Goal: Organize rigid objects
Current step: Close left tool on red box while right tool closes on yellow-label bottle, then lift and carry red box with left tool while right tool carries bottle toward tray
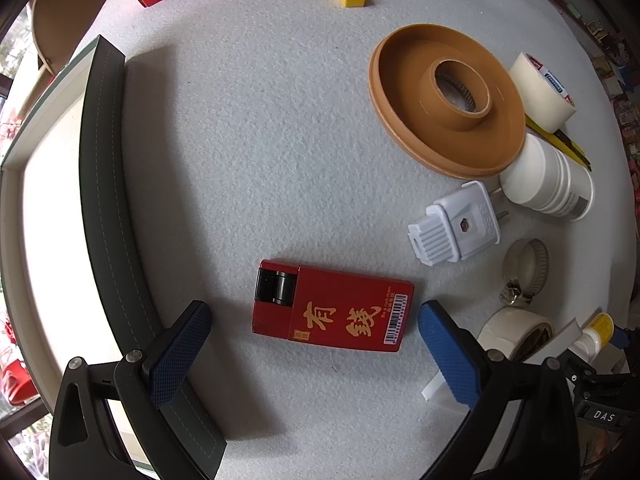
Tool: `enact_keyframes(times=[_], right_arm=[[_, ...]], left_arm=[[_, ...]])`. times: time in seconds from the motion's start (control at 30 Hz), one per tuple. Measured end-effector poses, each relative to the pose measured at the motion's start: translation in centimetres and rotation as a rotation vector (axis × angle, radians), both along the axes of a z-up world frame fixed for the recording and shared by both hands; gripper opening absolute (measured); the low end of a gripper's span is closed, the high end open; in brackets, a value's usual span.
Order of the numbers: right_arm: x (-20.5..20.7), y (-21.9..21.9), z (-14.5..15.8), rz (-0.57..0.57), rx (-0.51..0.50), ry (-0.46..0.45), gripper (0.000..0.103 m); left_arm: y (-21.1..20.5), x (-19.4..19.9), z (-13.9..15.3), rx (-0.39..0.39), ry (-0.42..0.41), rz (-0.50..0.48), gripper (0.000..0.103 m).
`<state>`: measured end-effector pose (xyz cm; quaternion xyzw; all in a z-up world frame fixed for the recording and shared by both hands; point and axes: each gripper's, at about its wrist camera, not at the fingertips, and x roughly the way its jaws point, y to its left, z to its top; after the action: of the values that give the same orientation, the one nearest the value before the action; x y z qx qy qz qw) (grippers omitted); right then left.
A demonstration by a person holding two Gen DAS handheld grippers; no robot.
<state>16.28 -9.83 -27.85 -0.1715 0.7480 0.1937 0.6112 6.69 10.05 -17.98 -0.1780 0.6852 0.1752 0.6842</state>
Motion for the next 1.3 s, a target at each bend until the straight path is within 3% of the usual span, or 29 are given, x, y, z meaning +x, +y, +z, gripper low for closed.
enact_keyframes(times=[0.2,0.37,0.43,0.6,0.77,1.1,1.3], right_arm=[[-0.3,1.1,0.5,0.022,0.014,0.002,0.101],[-1.1,1.9,2.4,0.104,0.049,-0.028,0.079],[-1.3,2.0,3.0,0.127,0.055,-0.040,0.066],[-1.4,-0.1,4.1,0.090,0.037,-0.050,0.066],[-1.7,-3.6,8.3,0.030,0.086,-0.068,0.066],[-4.8,-11.0,15.3,-0.145,0.200,-0.069,0.066],[-6.8,-7.2,16.3,-0.213,0.196,-0.141,0.066]], left_arm=[[-0.2,0.3,0.6,-0.004,0.001,-0.023,0.096],[-1.8,0.9,1.5,0.006,-0.025,-0.114,0.073],[-2.1,0.9,1.5,0.007,-0.020,-0.132,0.073],[-2.5,0.3,1.9,-0.027,-0.019,-0.117,0.073],[-3.5,-1.0,4.2,-0.059,-0.075,-0.121,0.073],[-6.9,-4.2,8.4,-0.097,-0.137,-0.303,0.073],[-7.0,-4.0,10.4,-0.091,-0.176,-0.404,0.073]])
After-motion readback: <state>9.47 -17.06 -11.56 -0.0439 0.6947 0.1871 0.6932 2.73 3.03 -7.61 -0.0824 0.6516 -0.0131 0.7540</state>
